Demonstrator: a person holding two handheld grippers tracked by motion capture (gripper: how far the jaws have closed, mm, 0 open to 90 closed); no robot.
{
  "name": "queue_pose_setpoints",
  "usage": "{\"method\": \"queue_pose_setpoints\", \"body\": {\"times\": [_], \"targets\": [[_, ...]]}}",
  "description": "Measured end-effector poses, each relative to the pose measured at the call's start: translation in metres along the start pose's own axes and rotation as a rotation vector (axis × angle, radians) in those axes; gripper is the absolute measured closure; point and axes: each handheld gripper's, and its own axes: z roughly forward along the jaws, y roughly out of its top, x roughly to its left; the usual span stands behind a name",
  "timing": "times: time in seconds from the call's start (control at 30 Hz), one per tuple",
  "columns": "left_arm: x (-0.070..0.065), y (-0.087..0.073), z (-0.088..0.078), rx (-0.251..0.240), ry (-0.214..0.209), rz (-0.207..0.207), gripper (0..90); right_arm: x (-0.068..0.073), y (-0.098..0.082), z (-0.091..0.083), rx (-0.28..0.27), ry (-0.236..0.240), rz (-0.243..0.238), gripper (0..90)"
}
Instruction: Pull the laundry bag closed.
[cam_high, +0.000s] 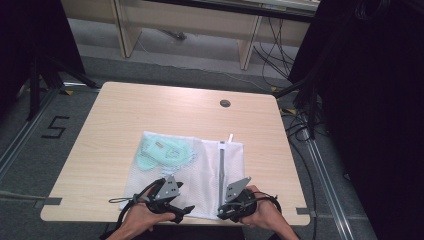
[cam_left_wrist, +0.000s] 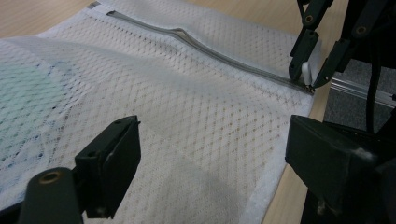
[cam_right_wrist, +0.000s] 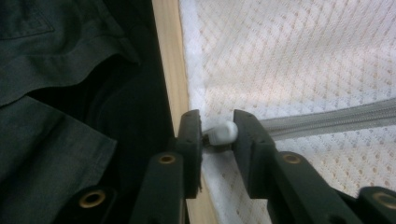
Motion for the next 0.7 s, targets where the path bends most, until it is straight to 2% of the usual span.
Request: {"method": "queue_pose_setpoints", "body": {"times": [0.03, 0.1, 0.13, 0.17, 0.27, 0.3, 0.4, 0.43, 0.5, 0.57, 0.6, 0.67, 0.7], "targets": [[0.0, 0.0, -0.001, 0.016, 0.005, 0.01, 17.7, 0.0, 0.0, 0.0, 0.0, 0.0, 0.0, 77.9], [-0.001, 0.0, 0.0, 0.004, -0.002, 0.01, 17.7, -0.001, -0.001, -0.001, 0.004, 0.0, -0.004, 80.8], [-0.001, 0.0, 0.0, 0.017, -0.003, 0.016, 17.7, -0.001, -0.001, -0.001, 0.002, 0.001, -0.007, 82.2], [-0.002, -0.001, 0.001, 0.006, -0.001, 0.006, 17.7, -0.001, -0.001, -0.001, -0.004, 0.011, 0.001, 82.7], [-0.003, 0.0, 0.001, 0.018, -0.01, 0.001, 18.2, -0.001, -0.001, -0.002, -0.005, 0.023, 0.004, 84.8], [-0.003, 0.0, 0.002, 0.009, -0.008, 0.013, 18.3, -0.001, -0.002, -0.002, -0.003, 0.025, 0.002, 85.5], [-0.002, 0.0, 0.002, 0.03, -0.024, 0.027, 18.5, -0.001, -0.001, -0.002, -0.007, 0.031, 0.002, 86.1], [-0.004, -0.001, 0.003, 0.012, -0.014, 0.025, 19.1, -0.001, -0.001, -0.002, -0.007, 0.031, 0.003, 86.1], [-0.006, 0.0, 0.004, 0.022, -0.035, 0.048, 21.7, -0.001, -0.001, -0.004, -0.003, 0.02, -0.007, 86.1], [-0.011, 0.001, 0.01, 0.013, -0.048, 0.052, 22.5, -0.002, -0.001, -0.006, -0.014, 0.013, -0.011, 86.2], [-0.011, 0.001, 0.011, 0.031, -0.052, 0.071, 24.5, 0.0, 0.0, -0.007, -0.032, 0.018, 0.013, 86.2], [-0.019, -0.002, 0.021, 0.038, -0.044, 0.106, 26.5, 0.0, -0.001, -0.008, -0.033, 0.015, 0.016, 86.2], [-0.019, -0.002, 0.021, 0.038, -0.044, 0.106, 28.3, 0.0, -0.001, -0.008, -0.033, 0.015, 0.016, 86.2]]}}
